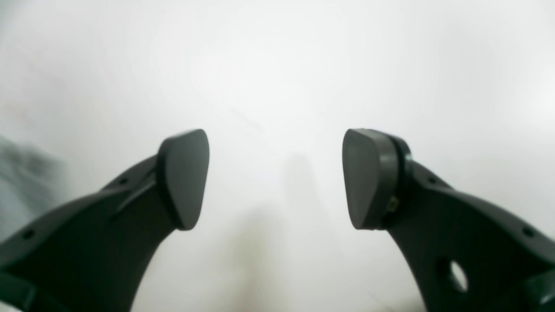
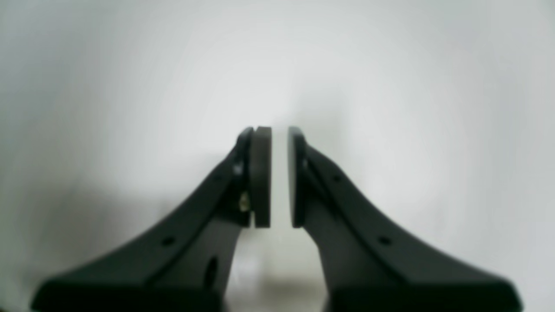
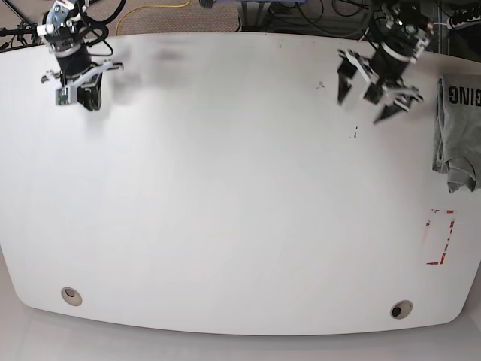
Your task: Fold the T-shirt properly
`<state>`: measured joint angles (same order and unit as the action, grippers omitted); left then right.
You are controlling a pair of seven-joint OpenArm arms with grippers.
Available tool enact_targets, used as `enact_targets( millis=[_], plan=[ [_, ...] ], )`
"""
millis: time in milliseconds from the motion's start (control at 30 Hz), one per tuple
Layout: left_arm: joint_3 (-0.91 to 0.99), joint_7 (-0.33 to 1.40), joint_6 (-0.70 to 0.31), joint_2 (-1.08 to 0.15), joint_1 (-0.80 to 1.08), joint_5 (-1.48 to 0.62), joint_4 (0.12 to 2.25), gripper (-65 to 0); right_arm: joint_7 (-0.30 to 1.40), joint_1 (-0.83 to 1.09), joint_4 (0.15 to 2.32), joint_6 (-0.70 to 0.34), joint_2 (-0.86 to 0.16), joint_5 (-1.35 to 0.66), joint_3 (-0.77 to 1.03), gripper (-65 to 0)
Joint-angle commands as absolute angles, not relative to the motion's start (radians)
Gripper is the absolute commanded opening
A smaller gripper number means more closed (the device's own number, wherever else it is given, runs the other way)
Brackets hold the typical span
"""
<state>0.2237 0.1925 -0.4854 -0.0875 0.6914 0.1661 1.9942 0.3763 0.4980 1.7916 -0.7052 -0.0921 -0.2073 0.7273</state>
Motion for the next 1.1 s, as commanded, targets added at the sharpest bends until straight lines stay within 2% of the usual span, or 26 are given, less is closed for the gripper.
enact_targets(
  millis=[0,100,267,533,733,867,1067],
  plan=[
    [0.228,0.173,-0.473,-0.028,0.794,0.197,2.02,-20.4,0.352,0.599,1.857,-0.698,-0.101,-0.268,0.75,-59.1],
    [0.232,0.145,-0.472,0.024,0.903,0.216,2.017,-20.4,0.352,0.693,1.894,-0.698,-0.076,-0.292,0.751,-59.1],
    [0.228,0.105,-0.47,0.041,1.063,0.186,2.015,-20.4,0.352,0.825,1.916,-0.698,-0.035,-0.312,0.748,-59.1],
    [0.206,0.097,-0.47,0.033,1.178,0.088,1.977,-20.4,0.351,0.957,1.906,-0.698,0.044,-0.317,0.745,-59.1],
    [0.188,0.097,-0.47,0.031,1.168,0.09,1.856,-20.4,0.352,0.995,1.847,-0.698,0.079,-0.285,0.745,-59.1],
    [0.15,0.099,-0.47,-0.036,1.09,0.088,1.716,-20.4,0.352,0.977,1.778,-0.698,0.113,-0.188,0.725,-59.1],
    [0.133,0.097,-0.47,-0.056,0.987,0.084,1.517,-20.4,0.325,0.946,1.638,-0.698,0.096,-0.077,0.633,-59.1]
  ],
)
